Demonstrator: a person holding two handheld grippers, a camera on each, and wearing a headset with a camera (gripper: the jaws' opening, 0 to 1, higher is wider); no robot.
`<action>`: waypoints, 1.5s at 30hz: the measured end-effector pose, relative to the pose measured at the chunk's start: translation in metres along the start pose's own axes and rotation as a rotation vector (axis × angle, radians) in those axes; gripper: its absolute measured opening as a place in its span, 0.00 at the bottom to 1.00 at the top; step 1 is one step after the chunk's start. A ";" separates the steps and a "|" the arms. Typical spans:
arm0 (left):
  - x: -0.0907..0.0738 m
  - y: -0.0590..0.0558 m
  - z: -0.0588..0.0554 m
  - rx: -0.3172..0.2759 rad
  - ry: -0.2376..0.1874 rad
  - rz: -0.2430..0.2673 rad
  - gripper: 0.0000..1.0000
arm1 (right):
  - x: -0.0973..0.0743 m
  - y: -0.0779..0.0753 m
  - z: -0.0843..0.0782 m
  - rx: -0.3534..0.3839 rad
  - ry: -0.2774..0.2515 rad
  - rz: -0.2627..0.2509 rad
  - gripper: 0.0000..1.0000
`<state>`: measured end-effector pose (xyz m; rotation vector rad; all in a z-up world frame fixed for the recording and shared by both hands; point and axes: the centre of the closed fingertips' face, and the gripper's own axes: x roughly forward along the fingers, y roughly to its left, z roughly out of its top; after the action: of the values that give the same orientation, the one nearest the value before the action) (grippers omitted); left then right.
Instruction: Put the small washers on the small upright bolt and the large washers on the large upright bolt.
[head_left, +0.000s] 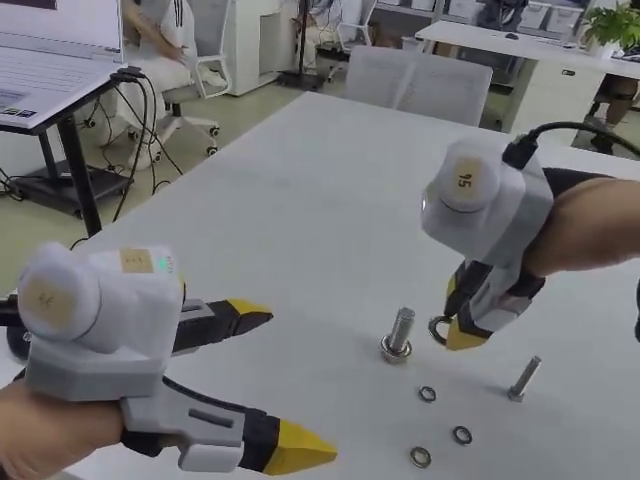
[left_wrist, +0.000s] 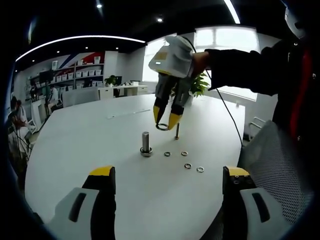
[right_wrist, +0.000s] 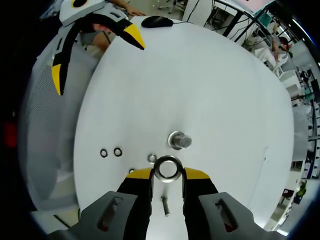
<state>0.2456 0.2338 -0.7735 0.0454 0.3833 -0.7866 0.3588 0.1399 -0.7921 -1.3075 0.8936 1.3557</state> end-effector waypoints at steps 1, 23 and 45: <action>0.000 0.000 0.000 -0.001 0.000 0.000 0.88 | 0.000 -0.001 0.001 -0.001 -0.001 -0.001 0.23; 0.000 0.005 -0.007 -0.027 0.005 0.010 0.88 | 0.010 -0.020 0.028 -0.056 -0.002 0.026 0.23; -0.002 0.007 -0.015 -0.044 0.013 0.022 0.87 | 0.031 -0.017 0.026 -0.054 0.015 0.069 0.23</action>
<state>0.2439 0.2428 -0.7872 0.0134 0.4120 -0.7562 0.3722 0.1742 -0.8167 -1.3401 0.9251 1.4341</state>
